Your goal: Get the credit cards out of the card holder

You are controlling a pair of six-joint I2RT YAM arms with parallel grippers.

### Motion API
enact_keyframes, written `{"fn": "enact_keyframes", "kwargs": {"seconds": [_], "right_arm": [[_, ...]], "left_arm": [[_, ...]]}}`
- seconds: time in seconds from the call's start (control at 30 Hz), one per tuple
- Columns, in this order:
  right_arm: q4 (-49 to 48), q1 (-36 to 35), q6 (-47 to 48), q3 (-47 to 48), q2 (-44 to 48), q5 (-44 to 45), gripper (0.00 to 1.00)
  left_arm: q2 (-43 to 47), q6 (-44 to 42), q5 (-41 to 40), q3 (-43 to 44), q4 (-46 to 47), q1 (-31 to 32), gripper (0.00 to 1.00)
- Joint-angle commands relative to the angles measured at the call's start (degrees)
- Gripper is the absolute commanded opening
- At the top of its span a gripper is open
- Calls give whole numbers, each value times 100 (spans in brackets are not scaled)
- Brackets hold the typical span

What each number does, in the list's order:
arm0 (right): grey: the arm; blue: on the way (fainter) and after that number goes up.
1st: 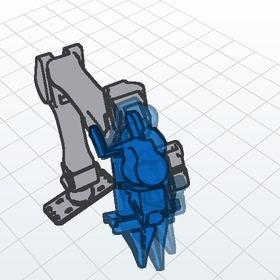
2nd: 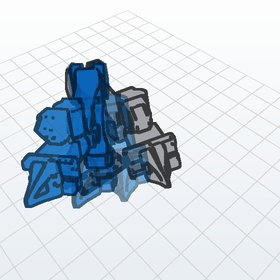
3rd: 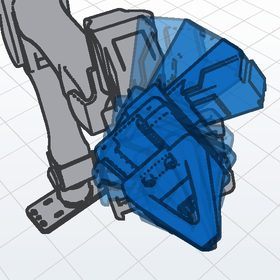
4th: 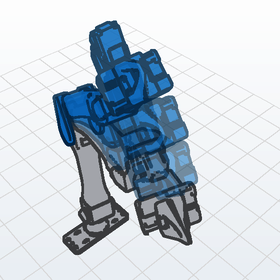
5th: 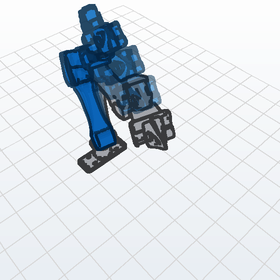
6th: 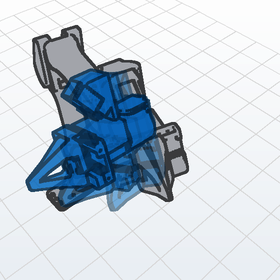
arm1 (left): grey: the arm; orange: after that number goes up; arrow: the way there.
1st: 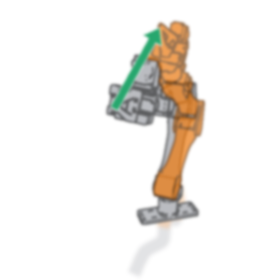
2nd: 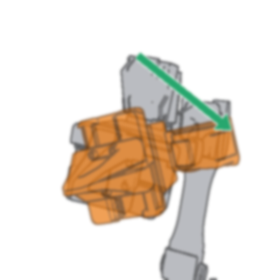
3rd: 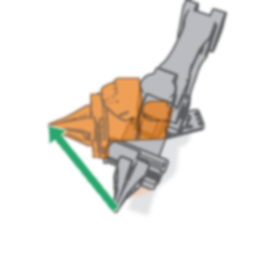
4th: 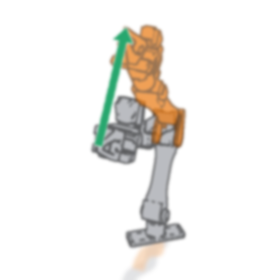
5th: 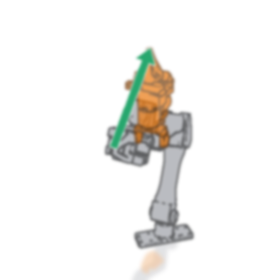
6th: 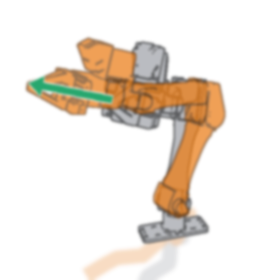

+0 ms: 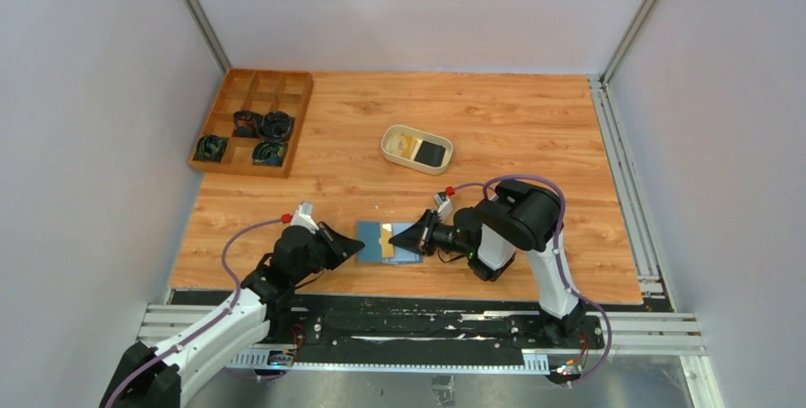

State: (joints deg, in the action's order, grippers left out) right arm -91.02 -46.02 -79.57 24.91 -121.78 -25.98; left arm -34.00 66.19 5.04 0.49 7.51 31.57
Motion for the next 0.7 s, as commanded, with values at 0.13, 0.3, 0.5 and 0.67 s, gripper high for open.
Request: {"fn": "enact_keyframes", "kwargs": {"seconds": [0.13,0.3,0.5,0.67], "right_arm": [[580,338,528,-423,-209,-145,0],[583,587,589,-642,-55,-289,0],[1112,847,839,-862,540,-372,0],[1942,946,1051,-856,1333,-304,0]], "left_arm": [[245,-212,-274,-325,-313,-72,0],[466,-384,-441,-180,-718,-90,0],[526,-452,-486,-128,-997,-99,0],[460,-637,-705,70,-1304,-99,0]]}}
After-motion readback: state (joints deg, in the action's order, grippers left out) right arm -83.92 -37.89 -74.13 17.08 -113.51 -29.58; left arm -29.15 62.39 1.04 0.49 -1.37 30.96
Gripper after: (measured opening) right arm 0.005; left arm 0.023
